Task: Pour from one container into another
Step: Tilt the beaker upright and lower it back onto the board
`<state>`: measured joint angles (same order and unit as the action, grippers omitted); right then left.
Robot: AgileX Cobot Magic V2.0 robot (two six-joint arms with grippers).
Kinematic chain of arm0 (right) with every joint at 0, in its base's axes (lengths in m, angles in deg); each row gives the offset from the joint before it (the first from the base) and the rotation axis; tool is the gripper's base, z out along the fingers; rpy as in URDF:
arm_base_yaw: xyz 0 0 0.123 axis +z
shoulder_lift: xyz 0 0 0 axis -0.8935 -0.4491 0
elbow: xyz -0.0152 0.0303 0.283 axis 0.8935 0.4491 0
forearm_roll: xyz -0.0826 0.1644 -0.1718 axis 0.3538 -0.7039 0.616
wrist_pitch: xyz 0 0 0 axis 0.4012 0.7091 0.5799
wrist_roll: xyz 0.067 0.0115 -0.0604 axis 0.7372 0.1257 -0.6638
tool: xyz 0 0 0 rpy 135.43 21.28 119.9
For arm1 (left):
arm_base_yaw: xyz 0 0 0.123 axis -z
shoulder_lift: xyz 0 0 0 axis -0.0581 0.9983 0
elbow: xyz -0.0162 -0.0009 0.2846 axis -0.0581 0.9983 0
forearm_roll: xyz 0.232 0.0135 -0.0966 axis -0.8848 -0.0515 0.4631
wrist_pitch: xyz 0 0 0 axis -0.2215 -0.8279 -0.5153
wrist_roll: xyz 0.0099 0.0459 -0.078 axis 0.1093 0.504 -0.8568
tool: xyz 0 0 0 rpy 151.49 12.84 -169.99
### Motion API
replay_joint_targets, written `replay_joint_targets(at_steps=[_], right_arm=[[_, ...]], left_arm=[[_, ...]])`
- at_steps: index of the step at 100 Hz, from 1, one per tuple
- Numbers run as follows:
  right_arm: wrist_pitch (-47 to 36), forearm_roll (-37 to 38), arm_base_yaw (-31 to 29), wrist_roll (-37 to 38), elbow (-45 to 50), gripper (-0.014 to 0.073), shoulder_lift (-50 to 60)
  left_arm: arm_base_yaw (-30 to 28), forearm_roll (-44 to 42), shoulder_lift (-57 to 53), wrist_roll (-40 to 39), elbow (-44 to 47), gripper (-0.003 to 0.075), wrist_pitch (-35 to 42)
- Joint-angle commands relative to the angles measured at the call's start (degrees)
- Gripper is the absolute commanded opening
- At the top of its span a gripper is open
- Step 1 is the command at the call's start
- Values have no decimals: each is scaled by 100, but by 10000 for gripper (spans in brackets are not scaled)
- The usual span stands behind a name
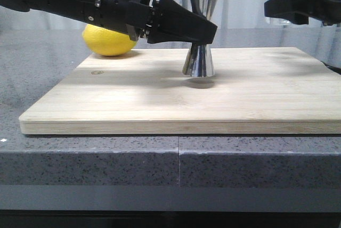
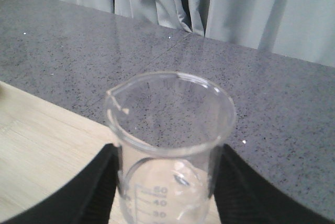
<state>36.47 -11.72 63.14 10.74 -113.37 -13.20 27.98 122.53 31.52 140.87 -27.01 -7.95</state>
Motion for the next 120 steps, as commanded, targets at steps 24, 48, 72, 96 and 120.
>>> replay_joint_targets(at_steps=[24,48,72,96,120], right_arm=[[-988,-77,-57,-4,-119,220,-354],[-1033,-77,-57,-26,-119,220,-572],[-1033,-167,-209,-343,-119,220,-572],[-1019,-167,-313,-343,-119,220,-584],[-1266,-167,-313,-343,-119,220,-811]], left_arm=[[36,424,-294,-47,-169,-21,-658],[36,424,-294,-47,-169,-21,-658],[36,424,-294,-47,-169,-21,-658],[36,424,-294,-47,-169,-21,-658],[36,424,-294,-47,-169,-21,-658]])
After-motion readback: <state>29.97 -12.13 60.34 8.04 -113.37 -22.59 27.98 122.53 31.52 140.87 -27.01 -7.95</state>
